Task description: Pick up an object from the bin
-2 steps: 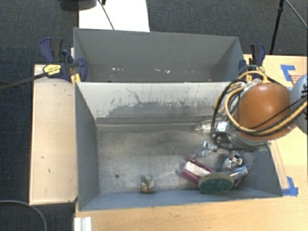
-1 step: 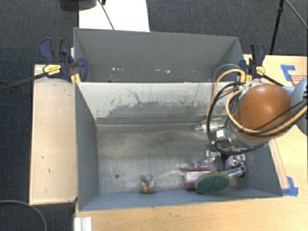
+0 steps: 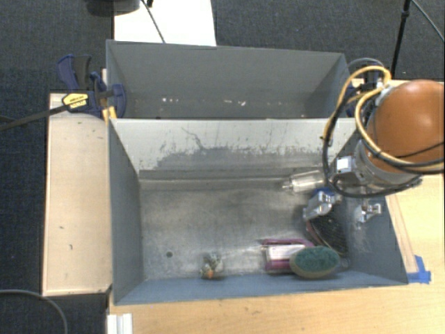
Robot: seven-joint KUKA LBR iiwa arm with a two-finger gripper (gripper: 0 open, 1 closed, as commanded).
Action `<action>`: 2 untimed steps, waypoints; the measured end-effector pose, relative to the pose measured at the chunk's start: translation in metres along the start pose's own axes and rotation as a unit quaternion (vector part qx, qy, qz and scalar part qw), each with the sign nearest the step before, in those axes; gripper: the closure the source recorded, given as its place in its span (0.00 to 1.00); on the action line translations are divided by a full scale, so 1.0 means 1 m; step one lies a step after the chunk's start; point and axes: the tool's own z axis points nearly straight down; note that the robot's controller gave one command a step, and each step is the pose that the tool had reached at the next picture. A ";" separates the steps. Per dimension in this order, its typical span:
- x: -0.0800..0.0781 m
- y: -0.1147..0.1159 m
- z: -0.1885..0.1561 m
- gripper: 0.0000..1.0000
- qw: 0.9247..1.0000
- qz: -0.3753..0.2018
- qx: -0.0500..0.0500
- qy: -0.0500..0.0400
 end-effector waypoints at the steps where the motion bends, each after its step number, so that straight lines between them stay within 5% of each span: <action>1: 0.018 -0.034 0.137 0.00 0.998 -0.069 -0.004 0.001; 2: 0.016 -0.035 0.133 1.00 0.998 -0.068 -0.001 0.000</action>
Offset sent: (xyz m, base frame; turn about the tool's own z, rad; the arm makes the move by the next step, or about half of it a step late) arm 0.0282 -0.0253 -0.1367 -0.1425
